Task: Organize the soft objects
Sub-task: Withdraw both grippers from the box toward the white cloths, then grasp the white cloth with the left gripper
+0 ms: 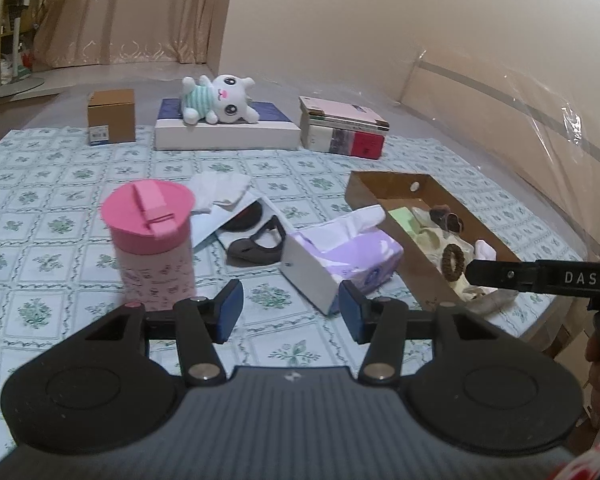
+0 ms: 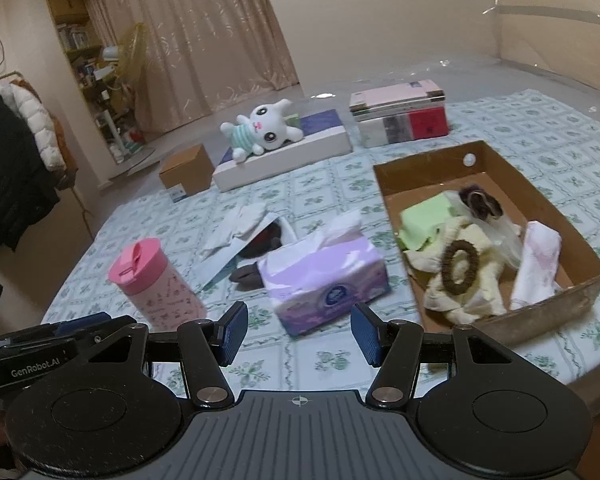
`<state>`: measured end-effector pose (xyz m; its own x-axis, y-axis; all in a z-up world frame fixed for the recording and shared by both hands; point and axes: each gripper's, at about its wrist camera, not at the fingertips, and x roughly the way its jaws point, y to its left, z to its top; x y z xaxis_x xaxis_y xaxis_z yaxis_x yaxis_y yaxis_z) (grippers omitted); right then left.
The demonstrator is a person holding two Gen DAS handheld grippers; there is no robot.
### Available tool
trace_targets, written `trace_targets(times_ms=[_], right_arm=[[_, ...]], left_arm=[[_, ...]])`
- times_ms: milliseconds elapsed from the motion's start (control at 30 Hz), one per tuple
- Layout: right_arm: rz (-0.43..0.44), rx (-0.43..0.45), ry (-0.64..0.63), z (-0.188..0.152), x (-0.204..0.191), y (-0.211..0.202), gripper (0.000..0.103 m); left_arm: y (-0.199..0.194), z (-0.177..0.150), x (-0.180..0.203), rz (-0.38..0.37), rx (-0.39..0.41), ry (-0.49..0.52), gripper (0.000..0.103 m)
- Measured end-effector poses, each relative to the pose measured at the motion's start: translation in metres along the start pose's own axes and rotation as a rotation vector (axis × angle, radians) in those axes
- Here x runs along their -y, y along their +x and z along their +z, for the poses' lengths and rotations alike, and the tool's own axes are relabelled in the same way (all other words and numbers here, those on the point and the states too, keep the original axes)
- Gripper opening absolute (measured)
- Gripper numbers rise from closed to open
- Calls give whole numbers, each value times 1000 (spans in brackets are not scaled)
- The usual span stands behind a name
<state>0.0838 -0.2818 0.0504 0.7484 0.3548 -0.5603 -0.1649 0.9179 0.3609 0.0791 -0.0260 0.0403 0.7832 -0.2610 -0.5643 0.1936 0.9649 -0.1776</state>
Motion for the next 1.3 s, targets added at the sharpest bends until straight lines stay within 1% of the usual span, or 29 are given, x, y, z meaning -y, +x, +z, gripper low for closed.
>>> trace_targets(times_ms=[367, 600, 800, 1033, 1200, 1300], right_arm=[[12, -23, -27, -4, -16, 10, 57], [1, -37, -17, -8, -14, 16, 58], [2, -44, -10, -7, -11, 24, 58], [14, -52, -23, 0, -9, 41, 58], [27, -48, -58, 16, -12, 62, 58], [35, -47, -92, 30, -15, 79, 58]], left_arm=[[-10, -1, -18, 6, 7, -15, 48], [-8, 2, -23, 4, 4, -3, 48], [-3, 13, -29, 3, 2, 20, 48], [4, 43, -47, -3, 4, 50, 48], [17, 75, -65, 1, 0, 102, 48], [34, 98, -80, -10, -26, 119, 51]])
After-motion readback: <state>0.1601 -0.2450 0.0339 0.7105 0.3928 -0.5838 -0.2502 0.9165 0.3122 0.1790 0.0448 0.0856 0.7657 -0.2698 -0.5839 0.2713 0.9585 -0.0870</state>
